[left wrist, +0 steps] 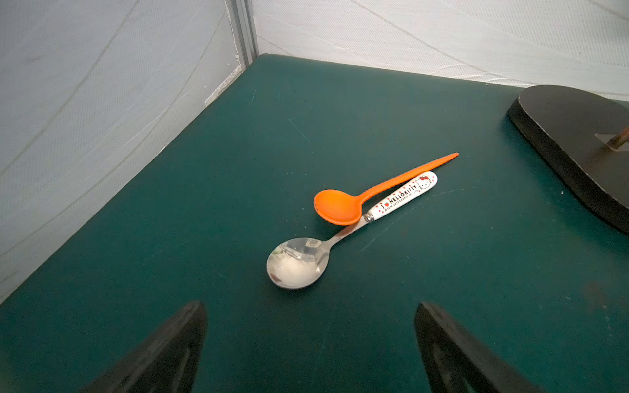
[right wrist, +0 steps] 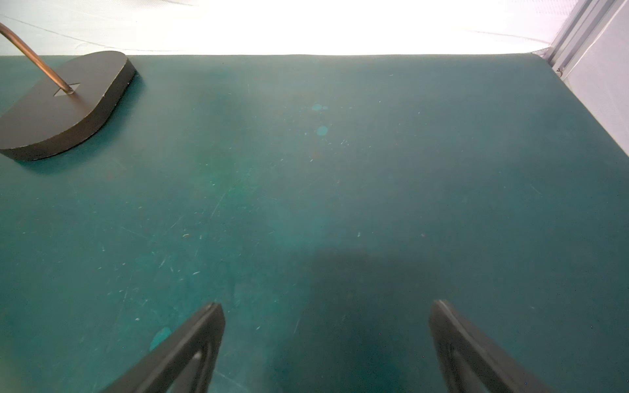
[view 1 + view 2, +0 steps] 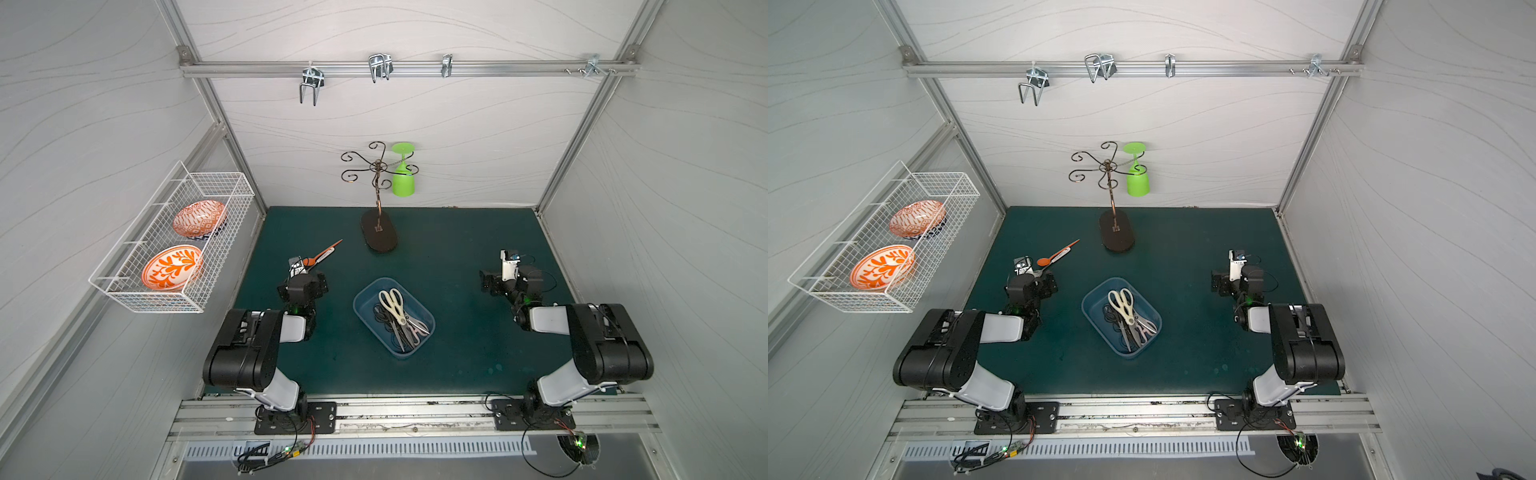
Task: Put the scissors into the storage box
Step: Reset both arms
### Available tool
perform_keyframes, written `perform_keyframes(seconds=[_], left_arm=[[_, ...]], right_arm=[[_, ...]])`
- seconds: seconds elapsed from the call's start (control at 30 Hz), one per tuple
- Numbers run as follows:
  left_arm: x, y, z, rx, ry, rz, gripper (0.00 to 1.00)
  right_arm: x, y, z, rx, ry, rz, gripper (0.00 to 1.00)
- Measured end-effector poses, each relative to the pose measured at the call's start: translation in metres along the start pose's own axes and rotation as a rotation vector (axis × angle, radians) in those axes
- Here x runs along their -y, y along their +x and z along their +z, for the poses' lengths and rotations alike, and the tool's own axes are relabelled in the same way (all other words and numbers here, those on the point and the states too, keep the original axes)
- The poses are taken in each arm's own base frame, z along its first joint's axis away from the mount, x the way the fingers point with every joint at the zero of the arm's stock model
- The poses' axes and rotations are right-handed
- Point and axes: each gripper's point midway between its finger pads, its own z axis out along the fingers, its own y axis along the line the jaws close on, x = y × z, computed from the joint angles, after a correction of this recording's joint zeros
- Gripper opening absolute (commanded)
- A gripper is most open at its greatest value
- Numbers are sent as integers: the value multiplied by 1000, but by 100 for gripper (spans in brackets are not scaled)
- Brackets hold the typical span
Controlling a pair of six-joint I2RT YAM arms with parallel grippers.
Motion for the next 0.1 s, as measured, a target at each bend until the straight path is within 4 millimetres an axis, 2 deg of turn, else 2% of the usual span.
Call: perform_keyframes(seconds=[0.1], left_arm=[[0,0,0,0,-1,0,100]], right_arm=[[0,1,0,-3,-1,0,99]])
